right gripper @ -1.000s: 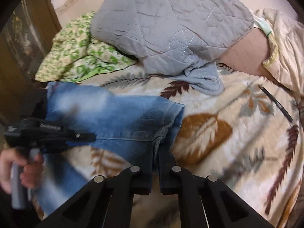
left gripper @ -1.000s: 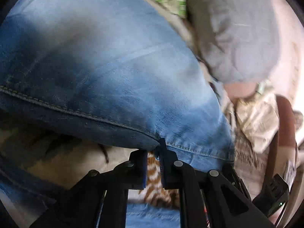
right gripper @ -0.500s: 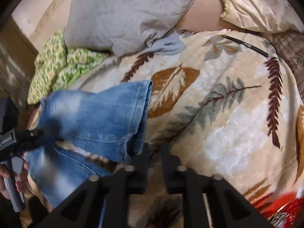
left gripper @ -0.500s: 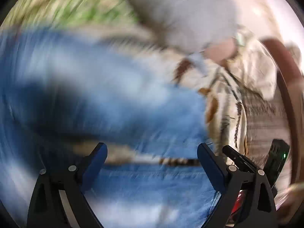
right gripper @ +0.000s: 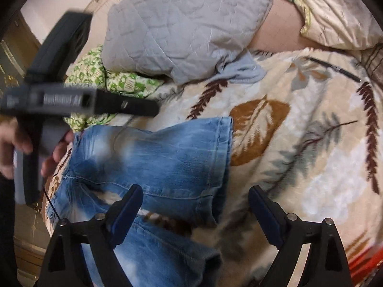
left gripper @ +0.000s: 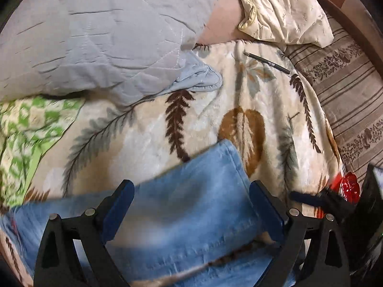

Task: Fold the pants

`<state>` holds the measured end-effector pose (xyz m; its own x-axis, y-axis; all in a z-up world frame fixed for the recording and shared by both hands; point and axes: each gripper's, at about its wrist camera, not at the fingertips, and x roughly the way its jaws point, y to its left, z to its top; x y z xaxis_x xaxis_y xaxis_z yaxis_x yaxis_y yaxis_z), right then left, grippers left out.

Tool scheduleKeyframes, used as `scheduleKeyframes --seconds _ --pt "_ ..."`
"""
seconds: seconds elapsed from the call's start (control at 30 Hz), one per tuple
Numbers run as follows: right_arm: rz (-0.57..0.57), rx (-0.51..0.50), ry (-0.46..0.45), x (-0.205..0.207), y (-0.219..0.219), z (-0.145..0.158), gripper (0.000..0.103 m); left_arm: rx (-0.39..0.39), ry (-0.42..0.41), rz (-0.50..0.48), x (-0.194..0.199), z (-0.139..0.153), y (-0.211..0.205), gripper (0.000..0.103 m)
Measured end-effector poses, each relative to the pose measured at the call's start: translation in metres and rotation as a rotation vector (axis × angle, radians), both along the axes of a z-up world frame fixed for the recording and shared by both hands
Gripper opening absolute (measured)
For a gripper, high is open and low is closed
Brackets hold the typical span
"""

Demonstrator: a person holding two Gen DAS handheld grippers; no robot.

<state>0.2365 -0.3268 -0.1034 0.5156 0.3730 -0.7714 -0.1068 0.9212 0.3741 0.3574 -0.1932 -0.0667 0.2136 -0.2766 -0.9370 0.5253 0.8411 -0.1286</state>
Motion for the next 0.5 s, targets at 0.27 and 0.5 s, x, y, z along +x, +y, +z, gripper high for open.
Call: scheduleKeyframes --seconds 0.27,0.5 --pt "-0.064 -0.035 0.088 0.008 -0.001 -0.048 0.058 0.097 0.037 -0.214 0.013 -0.051 -0.036 0.097" --pt "-0.041 -0.057 0.029 0.000 -0.001 -0.045 0.026 0.112 0.115 -0.298 0.008 -0.076 -0.052 0.007"
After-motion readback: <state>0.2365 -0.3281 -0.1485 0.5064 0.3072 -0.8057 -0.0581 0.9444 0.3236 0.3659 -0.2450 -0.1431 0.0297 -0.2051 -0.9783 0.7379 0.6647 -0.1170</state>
